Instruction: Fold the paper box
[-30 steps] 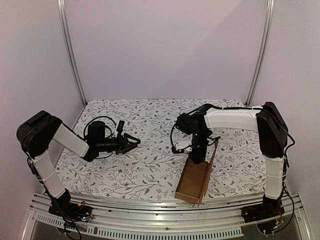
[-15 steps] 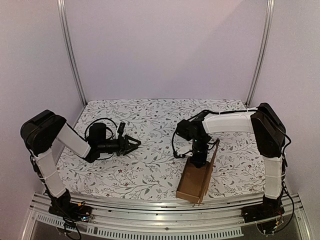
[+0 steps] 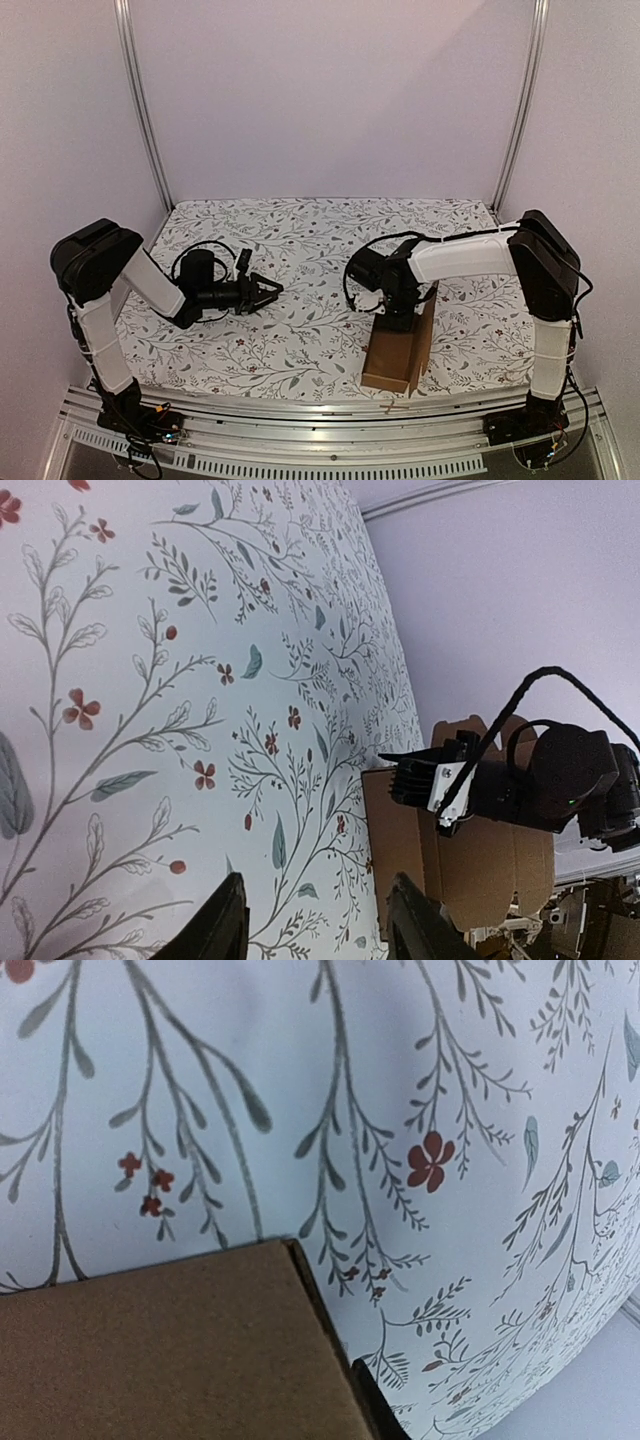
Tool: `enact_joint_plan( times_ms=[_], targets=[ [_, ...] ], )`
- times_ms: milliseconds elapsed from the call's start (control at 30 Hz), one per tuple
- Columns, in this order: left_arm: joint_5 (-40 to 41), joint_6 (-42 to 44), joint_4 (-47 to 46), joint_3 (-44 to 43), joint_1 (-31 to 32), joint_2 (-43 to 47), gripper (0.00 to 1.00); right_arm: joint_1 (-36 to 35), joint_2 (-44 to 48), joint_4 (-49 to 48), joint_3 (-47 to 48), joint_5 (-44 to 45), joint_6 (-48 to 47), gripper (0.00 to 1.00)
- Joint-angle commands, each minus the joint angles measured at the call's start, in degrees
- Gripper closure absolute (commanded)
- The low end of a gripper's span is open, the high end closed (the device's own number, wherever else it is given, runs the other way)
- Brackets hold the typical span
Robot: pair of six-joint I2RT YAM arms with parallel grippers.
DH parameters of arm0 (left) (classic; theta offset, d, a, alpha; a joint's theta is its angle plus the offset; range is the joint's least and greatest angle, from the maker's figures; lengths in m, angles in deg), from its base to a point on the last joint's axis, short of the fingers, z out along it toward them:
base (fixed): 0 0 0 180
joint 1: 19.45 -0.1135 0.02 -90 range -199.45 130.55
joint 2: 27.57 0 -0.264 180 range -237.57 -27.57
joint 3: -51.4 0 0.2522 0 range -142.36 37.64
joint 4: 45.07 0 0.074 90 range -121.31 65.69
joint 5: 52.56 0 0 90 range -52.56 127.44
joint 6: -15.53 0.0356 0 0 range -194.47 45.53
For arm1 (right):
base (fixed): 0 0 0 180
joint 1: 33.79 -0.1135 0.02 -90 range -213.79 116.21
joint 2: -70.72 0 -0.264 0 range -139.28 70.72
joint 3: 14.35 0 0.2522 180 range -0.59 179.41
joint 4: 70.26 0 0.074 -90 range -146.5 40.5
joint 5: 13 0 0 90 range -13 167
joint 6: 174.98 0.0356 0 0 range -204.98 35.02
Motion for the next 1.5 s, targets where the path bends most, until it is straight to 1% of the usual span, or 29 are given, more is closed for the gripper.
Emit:
enact_joint_plan(
  times_ms=[0,100,233,400,467,633,833,1033,1100,1233,1467],
  targets=[
    [-0.8,-0.5,-2.4,0.5,-0.2,-0.7,0.53,0.4,-0.5,-0.3,-0.2,-5.7,1.2,0.81],
    [-0.8,-0.4,-2.4,0.3,-0.1,-0.7,0.53,0.6,2.1,2.4,0.9,-9.7,0.2,0.74],
    [-0.8,-0.3,-2.6,0.0,-0.1,-1.1,0.53,1.1,5.7,5.1,3.3,-11.1,0.4,0.68],
    [-0.9,-0.9,-3.5,0.0,0.2,-2.1,0.53,2.1,5.6,5.6,4.7,-13.2,1.3,0.66],
    [-1.2,-1.3,-4.4,0.1,0.3,-2.5,0.53,2.8,4.6,6.1,5.2,-15.8,1.1,0.66],
    [-1.6,-1.4,-5.0,0.3,0.3,-2.5,0.54,3.4,3.1,5.5,5.1,-18.6,-0.2,0.67],
    [-1.6,-1.6,-5.4,0.1,0.3,-3.2,0.54,3.4,1.7,1.8,3.5,-17.8,-2.0,0.69],
    [-1.8,-1.9,-6.0,0.0,0.3,-3.6,0.55,3.5,2.0,-2.2,0.7,-16.6,-3.7,0.77],
    [-1.8,-2.0,-6.0,0.0,0.3,-3.7,0.55,3.3,2.3,-3.5,-0.4,-15.9,-4.6,0.8],
    [-1.9,-2.4,-6.3,-0.5,0.3,-4.4,0.55,2.5,3.3,-6.5,-3.2,-13.1,-6.8,0.81],
    [-1.9,-3.5,-8.3,0.0,0.3,-5.3,0.56,-0.2,4.7,-14.1,-9.8,-4.9,-12.3,0.86]
  ],
)
